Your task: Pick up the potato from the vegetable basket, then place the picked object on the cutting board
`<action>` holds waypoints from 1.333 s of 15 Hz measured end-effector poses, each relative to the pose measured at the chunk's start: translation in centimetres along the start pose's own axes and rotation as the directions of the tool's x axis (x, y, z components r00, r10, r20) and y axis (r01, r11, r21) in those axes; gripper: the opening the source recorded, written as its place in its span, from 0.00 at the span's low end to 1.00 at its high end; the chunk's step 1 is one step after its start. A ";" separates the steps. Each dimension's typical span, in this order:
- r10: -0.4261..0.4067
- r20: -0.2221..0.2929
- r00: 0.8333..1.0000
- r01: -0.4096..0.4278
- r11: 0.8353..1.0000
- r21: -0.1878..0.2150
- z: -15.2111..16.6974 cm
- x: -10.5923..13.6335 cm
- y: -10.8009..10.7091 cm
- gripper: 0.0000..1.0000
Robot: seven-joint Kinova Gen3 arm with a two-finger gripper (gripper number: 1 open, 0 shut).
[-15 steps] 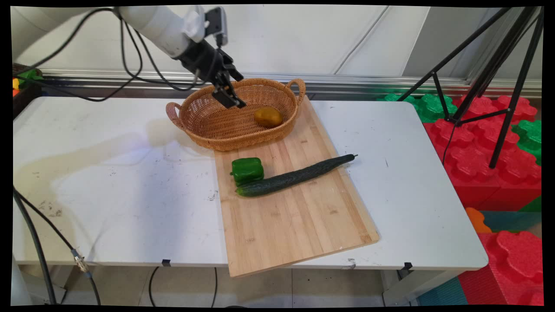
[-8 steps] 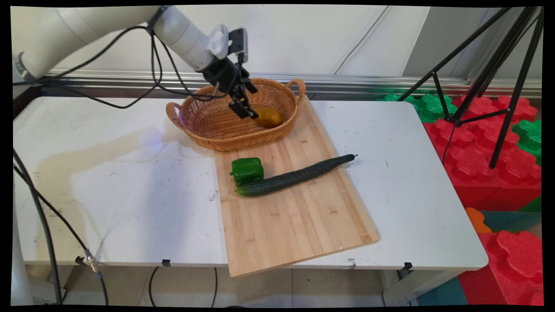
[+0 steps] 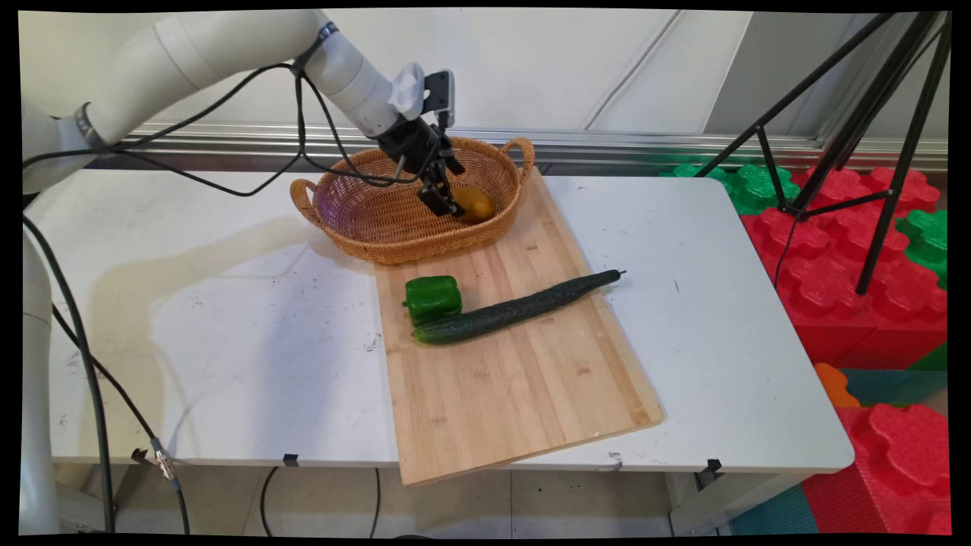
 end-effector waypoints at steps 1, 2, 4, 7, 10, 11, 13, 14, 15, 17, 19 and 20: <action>0.004 0.001 1.000 -0.004 1.000 -0.003 0.6 0.1 -0.3 1.00; 0.008 0.002 1.000 -0.008 1.000 -0.007 1.1 0.1 -0.5 1.00; 0.014 0.004 1.000 -0.014 1.000 -0.015 1.9 0.1 -0.8 1.00; 0.020 0.005 1.000 -0.020 1.000 -0.023 2.8 0.3 -1.1 1.00; 0.024 0.005 1.000 -0.024 0.999 -0.029 3.5 0.5 -1.4 1.00; 0.025 0.006 1.000 -0.025 0.999 -0.031 3.7 0.5 -1.5 1.00; 0.028 0.007 1.000 -0.028 0.999 -0.036 4.1 0.6 -1.7 1.00; 0.029 0.008 1.000 -0.029 0.999 -0.038 4.2 0.6 -1.7 1.00; 0.030 0.009 0.999 -0.030 0.999 -0.040 4.3 0.6 -1.7 1.00; 0.032 0.009 0.999 -0.032 0.998 -0.045 4.4 0.6 -1.8 0.00; 0.035 0.009 0.999 -0.034 0.998 -0.050 4.5 0.6 -1.8 0.00; 0.033 0.009 0.999 -0.033 0.998 -0.052 4.5 0.6 -1.8 0.00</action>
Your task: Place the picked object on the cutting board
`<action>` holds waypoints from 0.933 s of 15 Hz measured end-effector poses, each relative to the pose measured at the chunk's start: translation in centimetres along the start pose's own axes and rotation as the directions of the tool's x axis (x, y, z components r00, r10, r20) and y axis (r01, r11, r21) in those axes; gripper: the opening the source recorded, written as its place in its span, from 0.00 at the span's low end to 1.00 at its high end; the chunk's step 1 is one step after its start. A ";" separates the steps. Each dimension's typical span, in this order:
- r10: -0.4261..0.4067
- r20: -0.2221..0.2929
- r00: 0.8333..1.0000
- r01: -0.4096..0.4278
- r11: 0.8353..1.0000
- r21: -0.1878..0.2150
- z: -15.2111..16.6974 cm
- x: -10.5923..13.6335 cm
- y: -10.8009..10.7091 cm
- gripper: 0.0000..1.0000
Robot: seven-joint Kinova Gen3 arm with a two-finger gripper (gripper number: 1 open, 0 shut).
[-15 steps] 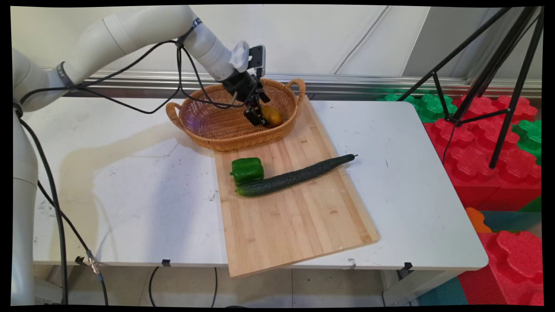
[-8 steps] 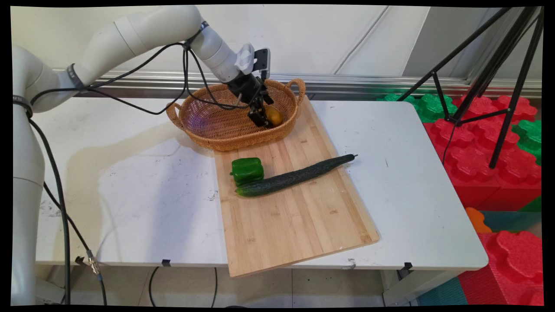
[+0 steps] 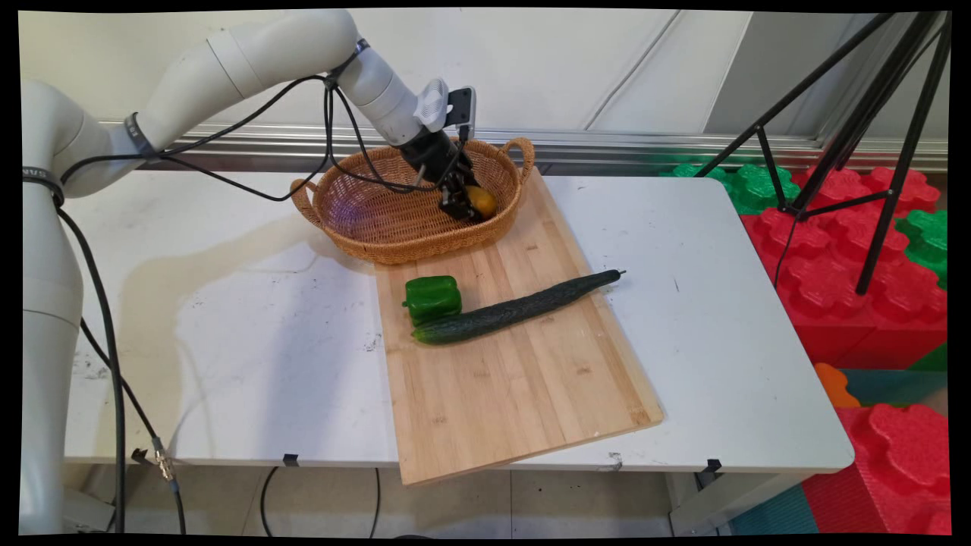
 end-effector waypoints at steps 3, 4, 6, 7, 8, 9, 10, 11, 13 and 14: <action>-0.015 -0.002 1.000 0.015 1.000 -0.001 -0.1 0.0 0.0 0.00; -0.026 -0.004 1.000 0.026 1.000 0.000 -0.2 0.0 -0.1 0.00; -0.057 -0.012 0.998 0.057 0.998 0.005 -0.6 -0.1 -0.1 0.00; -0.073 -0.017 0.997 0.073 0.997 0.008 -0.9 -0.1 -0.1 0.00; -0.092 -0.022 0.996 0.092 0.996 0.012 -1.3 -0.2 -0.1 0.00; -0.110 -0.027 0.994 0.110 0.994 0.015 -1.8 -0.3 -0.1 0.00; -0.125 -0.031 0.992 0.125 0.992 0.017 -2.2 -0.5 -0.1 0.00; -0.139 -0.034 0.990 0.140 0.990 0.019 -2.8 -0.7 0.0 0.00; -0.164 -0.041 0.986 0.165 0.986 0.022 -4.1 -1.1 0.2 0.00; -0.176 -0.047 0.983 0.177 0.984 0.024 -4.8 -1.2 0.3 0.00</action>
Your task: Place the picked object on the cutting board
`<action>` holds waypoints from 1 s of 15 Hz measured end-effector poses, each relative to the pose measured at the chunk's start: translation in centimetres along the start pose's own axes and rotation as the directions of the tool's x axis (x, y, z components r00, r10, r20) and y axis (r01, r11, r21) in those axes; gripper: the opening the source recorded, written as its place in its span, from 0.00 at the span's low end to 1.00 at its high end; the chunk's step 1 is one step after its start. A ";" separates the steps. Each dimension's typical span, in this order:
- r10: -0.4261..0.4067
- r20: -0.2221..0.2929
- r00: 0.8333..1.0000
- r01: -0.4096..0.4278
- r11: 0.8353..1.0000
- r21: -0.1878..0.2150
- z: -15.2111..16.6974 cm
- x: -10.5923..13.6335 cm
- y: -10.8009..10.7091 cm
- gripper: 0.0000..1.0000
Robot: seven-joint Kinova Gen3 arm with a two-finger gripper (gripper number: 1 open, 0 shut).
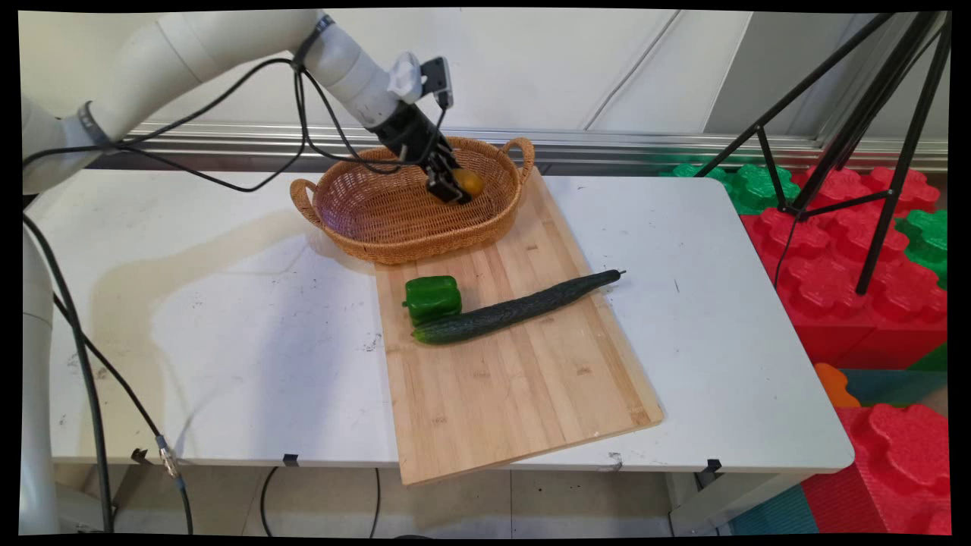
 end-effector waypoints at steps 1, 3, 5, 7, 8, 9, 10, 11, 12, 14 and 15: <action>-0.012 -0.007 1.000 0.012 1.000 0.004 -0.8 -0.1 0.0 0.00; -0.033 -0.023 0.999 0.034 0.999 0.013 -2.5 -0.3 0.1 0.00; -0.052 -0.042 0.998 0.053 0.998 0.019 -4.4 -0.4 0.1 0.00; -0.064 -0.058 0.996 0.066 0.998 0.022 -5.9 -0.4 0.2 0.00; -0.069 -0.064 0.996 0.071 0.997 0.024 -6.5 -0.5 0.3 0.00; -0.076 -0.074 0.994 0.078 0.997 0.026 -7.4 -0.4 0.3 0.00; -0.081 -0.081 0.993 0.083 0.996 0.027 -8.1 -0.4 0.4 0.00; -0.090 -0.092 0.992 0.093 0.995 0.029 -9.0 -0.4 0.5 0.00; -0.098 -0.101 0.990 0.101 0.994 0.028 -9.6 -0.4 0.7 0.00; -0.119 -0.121 0.986 0.123 0.992 0.026 -11.0 -0.4 1.1 0.00; -0.131 -0.133 0.982 0.135 0.991 0.024 -11.9 -0.3 1.4 0.00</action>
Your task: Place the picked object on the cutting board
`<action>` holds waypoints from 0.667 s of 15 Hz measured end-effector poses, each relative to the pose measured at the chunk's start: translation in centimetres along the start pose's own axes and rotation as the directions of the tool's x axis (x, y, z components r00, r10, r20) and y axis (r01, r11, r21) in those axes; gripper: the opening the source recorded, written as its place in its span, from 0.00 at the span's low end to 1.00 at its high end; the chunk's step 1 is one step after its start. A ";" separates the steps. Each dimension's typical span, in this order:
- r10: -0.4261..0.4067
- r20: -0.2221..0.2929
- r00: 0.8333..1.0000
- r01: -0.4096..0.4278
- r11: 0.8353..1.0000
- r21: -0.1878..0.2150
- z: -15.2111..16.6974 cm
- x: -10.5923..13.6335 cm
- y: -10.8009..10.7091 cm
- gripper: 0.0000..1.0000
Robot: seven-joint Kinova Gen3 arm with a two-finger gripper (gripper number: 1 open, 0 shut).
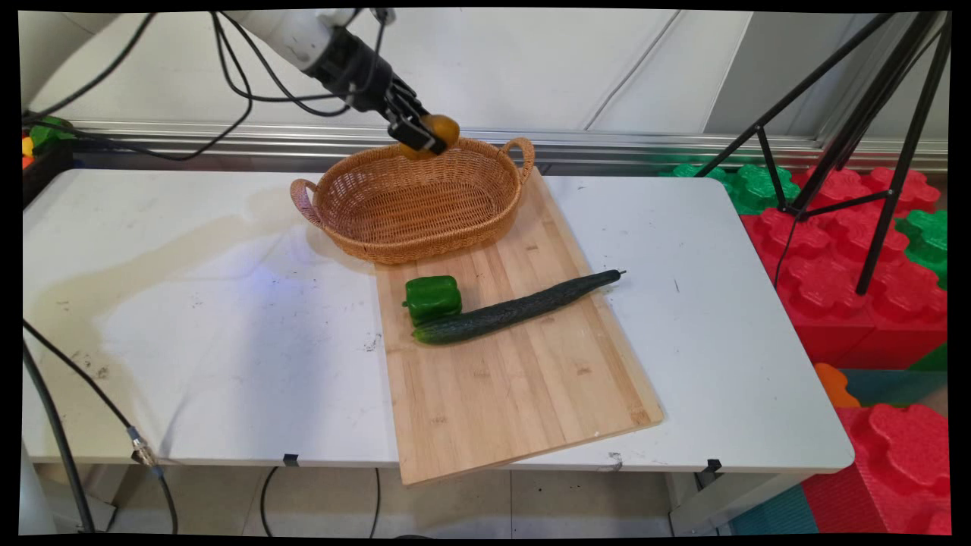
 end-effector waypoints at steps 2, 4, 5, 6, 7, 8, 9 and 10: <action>-0.022 -0.017 1.000 0.022 1.000 -0.003 -1.4 0.1 0.6 0.00; -0.039 -0.032 0.999 0.038 0.999 -0.012 -2.7 0.3 1.5 0.00; -0.048 -0.041 0.998 0.047 0.999 -0.021 -3.6 0.3 2.2 0.00; -0.057 -0.049 0.997 0.056 0.998 -0.032 -4.4 0.4 2.9 0.00; -0.064 -0.056 0.996 0.062 0.997 -0.041 -5.0 0.5 3.6 0.00; -0.068 -0.059 0.996 0.065 0.997 -0.048 -5.4 0.5 4.1 0.00; -0.073 -0.064 0.995 0.069 0.996 -0.059 -5.9 0.6 4.7 0.00; -0.077 -0.069 0.995 0.072 0.995 -0.073 -6.5 0.7 5.6 0.00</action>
